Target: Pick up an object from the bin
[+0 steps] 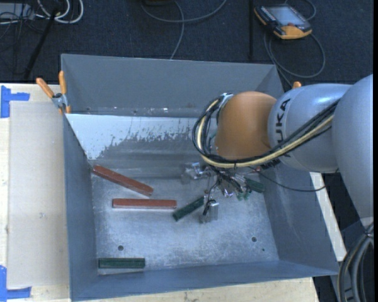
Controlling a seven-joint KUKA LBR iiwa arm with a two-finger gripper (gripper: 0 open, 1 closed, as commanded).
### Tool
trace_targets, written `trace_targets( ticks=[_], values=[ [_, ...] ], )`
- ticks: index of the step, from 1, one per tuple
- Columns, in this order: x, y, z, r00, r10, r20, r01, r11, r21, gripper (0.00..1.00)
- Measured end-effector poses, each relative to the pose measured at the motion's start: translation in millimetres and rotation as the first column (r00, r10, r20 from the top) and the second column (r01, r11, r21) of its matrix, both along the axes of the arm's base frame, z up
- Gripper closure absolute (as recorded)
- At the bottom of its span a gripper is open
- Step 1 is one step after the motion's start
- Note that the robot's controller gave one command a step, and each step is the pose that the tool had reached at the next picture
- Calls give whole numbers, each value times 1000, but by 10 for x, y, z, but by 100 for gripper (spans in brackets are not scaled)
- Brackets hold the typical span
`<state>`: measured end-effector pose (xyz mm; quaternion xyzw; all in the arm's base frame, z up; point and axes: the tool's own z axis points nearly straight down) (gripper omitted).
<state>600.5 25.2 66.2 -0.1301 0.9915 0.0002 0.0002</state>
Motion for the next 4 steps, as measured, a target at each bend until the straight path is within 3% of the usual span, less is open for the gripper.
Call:
trace_targets(
  ticks=[1,2,3,4],
  values=[
    [0,-4,37,1000,-4,1,4,1000,1,100],
    [33,-29,35,862,508,2,-508,862,0,100],
    [-211,-42,1828,837,546,8,-546,837,-5,100],
    [-222,-51,1777,839,543,1,-543,839,1,0]
  ],
)
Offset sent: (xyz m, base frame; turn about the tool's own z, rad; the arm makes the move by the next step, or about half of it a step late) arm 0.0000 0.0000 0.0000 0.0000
